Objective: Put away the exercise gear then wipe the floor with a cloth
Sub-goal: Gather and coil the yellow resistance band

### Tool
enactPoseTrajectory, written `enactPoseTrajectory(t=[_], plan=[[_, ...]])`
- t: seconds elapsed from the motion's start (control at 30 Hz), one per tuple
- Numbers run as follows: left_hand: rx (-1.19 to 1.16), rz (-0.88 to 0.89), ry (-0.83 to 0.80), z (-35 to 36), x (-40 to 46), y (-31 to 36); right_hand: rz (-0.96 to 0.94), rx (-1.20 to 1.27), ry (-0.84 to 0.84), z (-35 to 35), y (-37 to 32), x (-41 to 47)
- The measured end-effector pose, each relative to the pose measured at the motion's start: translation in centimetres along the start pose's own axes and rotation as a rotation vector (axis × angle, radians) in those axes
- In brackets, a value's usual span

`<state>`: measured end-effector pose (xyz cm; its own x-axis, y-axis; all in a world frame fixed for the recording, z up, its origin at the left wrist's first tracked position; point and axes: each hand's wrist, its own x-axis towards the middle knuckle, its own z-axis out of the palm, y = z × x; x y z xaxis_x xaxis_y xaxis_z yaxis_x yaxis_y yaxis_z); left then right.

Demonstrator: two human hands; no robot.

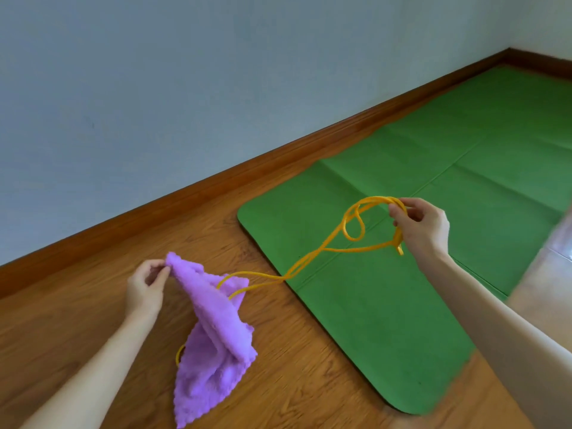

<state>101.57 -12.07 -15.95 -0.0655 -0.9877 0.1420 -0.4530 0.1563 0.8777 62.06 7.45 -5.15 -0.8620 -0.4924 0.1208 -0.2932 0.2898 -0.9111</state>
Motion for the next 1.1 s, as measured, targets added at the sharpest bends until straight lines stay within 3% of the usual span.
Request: enactPoseTrajectory(t=[0.27, 0.37, 0.43, 0.5, 0.63, 0.73, 0.9, 0.97, 1.1], plan=[[0.4, -0.017, -0.231, 0.1, -1.6, -1.4, -0.019, -0.048, -0.084, 1.3, -0.5, -1.4], [0.592, 0.235, -0.211, 0.8, -3.7, -1.9, -0.04, -0.066, -0.1, 1.5, -0.8, -1.6], [0.645, 0.467, -0.302, 1.4, -5.1, -1.4, -0.052, -0.068, -0.104, 1.7, -1.0, -1.6], [0.723, 0.66, -0.463, 2.3, -6.7, -1.0, -0.065, -0.075, -0.109, 1.9, -1.2, -1.6], [0.944, 0.856, -0.88, 4.0, -9.6, -1.8, -0.073, -0.08, -0.125, 2.1, -1.3, -1.9], [1.08, 0.938, -1.005, 4.5, -9.3, -1.7, -0.069, -0.092, -0.132, 2.2, -1.0, -2.2], [0.895, 1.045, -0.85, 3.8, -7.4, -0.9, -0.063, -0.103, -0.146, 2.1, -0.4, -2.5], [0.635, 0.908, -0.795, 3.3, -6.9, -0.9, -0.062, -0.101, -0.148, 2.1, -0.4, -2.4], [0.308, 0.529, -0.397, 2.0, -4.5, 2.3, -0.052, -0.086, -0.144, 2.2, -0.5, -2.2]])
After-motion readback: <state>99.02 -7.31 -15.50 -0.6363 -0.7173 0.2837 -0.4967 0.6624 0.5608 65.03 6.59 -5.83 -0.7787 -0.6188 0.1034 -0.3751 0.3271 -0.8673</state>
